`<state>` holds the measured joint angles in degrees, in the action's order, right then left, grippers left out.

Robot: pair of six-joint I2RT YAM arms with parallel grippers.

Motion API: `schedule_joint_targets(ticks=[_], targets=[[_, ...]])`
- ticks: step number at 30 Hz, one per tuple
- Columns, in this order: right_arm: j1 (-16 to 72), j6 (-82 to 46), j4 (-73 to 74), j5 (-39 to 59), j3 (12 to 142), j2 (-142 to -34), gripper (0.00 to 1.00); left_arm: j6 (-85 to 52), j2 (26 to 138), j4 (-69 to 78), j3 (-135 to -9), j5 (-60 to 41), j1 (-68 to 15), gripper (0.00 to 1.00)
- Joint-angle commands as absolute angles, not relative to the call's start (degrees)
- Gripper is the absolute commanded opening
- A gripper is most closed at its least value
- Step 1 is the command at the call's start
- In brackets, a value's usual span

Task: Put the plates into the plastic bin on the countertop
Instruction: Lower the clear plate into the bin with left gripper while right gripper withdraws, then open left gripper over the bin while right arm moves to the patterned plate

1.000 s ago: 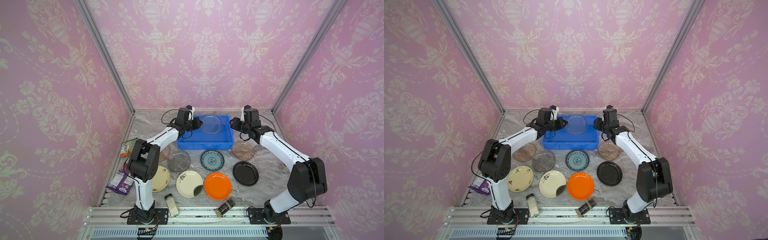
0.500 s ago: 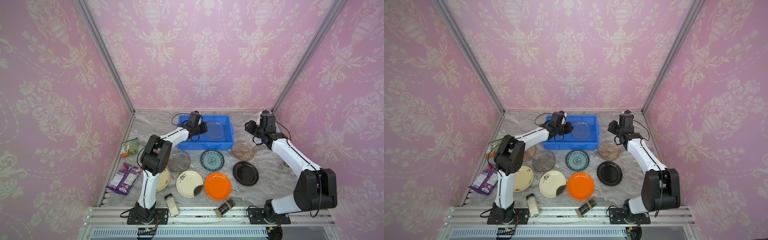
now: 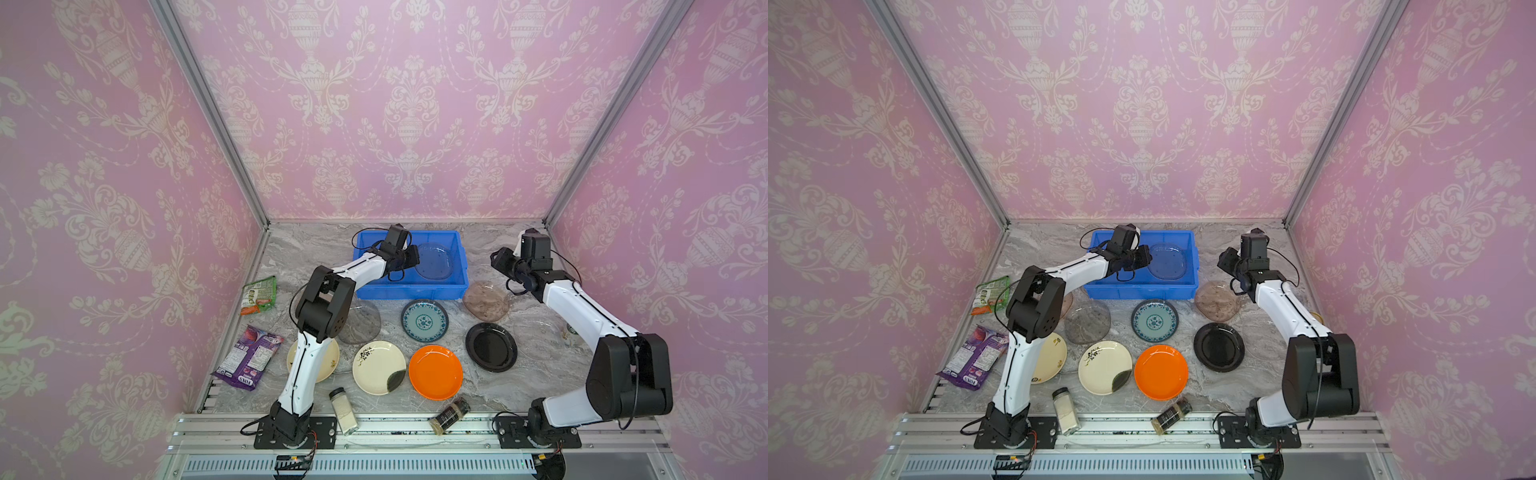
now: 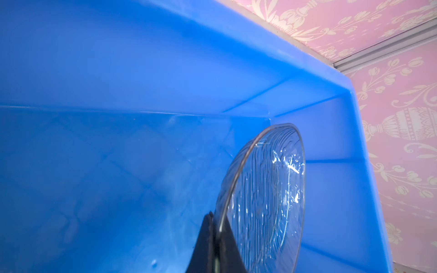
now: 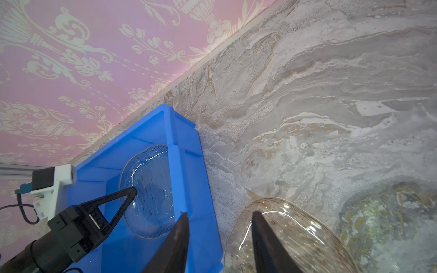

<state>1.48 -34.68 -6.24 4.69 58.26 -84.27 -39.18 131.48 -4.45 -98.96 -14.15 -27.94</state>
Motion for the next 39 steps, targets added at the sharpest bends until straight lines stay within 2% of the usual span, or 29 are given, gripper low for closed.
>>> schedule_joint_targets(ticks=[1,9,12,13,23,25,31,33,39], targets=[[1.1,-35.8,-5.1,5.2,57.4,-84.9,0.45,-40.5,133.4,-6.6,-101.3,-13.4,-28.2,0.0],[1.1,-35.7,-6.2,4.8,57.5,-84.7,0.44,-39.8,135.7,-9.1,-103.6,-14.3,-28.1,0.0],[1.1,-35.7,-6.4,4.9,57.2,-84.6,0.44,-39.4,135.8,-9.5,-104.1,-14.6,-28.0,0.18],[1.1,-35.7,-6.6,5.0,57.2,-84.7,0.44,-39.3,135.9,-9.9,-104.4,-14.6,-28.0,0.21],[1.1,-35.0,-9.0,5.0,57.5,-83.0,0.45,-36.7,134.3,-11.6,-105.2,-14.5,-27.7,0.44],[1.1,-34.6,-9.7,5.1,57.1,-81.7,0.45,-34.9,132.7,-11.4,-104.5,-13.6,-27.8,0.56],[1.9,-31.5,-13.9,7.1,54.3,-76.1,0.41,-29.6,126.9,-14.1,-104.8,-9.1,-27.7,0.84],[2.9,-30.6,-15.7,7.8,52.7,-74.0,0.41,-28.1,124.3,-15.1,-104.7,-7.6,-27.8,0.97],[7.1,-30.0,-24.1,7.0,47.6,-66.1,0.4,-24.4,115.4,-15.9,-102.0,-6.5,-28.0,0.99]])
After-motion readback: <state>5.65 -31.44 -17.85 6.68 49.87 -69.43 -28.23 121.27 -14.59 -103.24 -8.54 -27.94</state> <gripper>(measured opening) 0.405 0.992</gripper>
